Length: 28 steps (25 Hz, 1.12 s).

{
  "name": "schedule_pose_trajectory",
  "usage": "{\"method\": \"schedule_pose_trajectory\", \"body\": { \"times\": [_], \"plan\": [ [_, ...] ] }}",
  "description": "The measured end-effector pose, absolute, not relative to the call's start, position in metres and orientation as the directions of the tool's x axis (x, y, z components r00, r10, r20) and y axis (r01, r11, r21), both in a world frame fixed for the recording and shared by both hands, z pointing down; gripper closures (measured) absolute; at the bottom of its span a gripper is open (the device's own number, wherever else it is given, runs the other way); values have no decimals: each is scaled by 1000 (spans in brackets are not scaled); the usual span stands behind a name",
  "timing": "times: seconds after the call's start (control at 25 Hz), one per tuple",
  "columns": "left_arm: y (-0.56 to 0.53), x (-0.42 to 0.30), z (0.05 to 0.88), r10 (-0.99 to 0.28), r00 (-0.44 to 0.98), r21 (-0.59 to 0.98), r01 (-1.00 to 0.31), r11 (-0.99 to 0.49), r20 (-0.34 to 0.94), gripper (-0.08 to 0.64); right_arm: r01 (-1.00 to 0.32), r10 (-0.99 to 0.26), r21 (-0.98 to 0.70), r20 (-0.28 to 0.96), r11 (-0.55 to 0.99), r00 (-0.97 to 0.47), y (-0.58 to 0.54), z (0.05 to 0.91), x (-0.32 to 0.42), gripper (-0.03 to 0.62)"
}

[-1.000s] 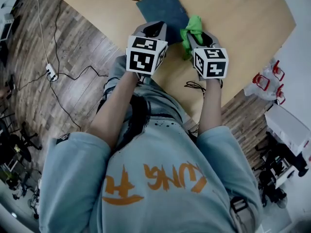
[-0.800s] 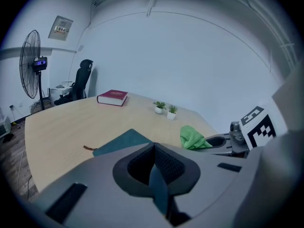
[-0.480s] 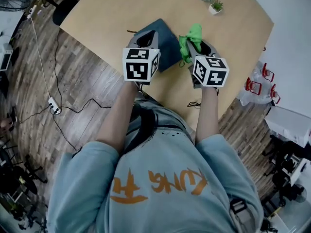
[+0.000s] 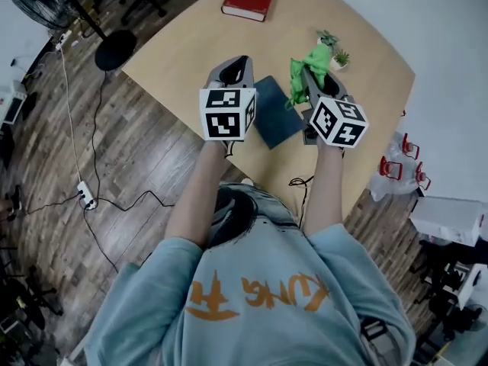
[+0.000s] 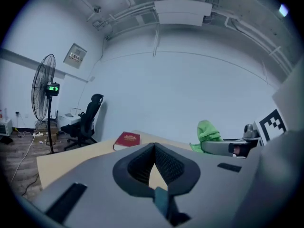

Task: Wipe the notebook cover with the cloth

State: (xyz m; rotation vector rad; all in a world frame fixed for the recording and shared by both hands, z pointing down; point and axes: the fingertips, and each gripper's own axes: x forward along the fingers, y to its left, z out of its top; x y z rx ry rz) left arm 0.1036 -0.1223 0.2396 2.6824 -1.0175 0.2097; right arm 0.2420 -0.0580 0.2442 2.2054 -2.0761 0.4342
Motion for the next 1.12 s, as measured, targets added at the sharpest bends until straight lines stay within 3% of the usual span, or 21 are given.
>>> {"method": "schedule_pose_trajectory", "body": {
  "times": [0.52, 1.12],
  "plan": [
    [-152, 44, 127, -719, 695, 95, -715, -693, -15, 545, -982, -981, 2, 40, -188, 188, -75, 127, 211, 469],
    [-140, 31, 130, -691, 721, 83, -686, -722, -53, 545, -959, -966, 125, -63, -255, 249, -52, 107, 175, 471]
  ]
}}
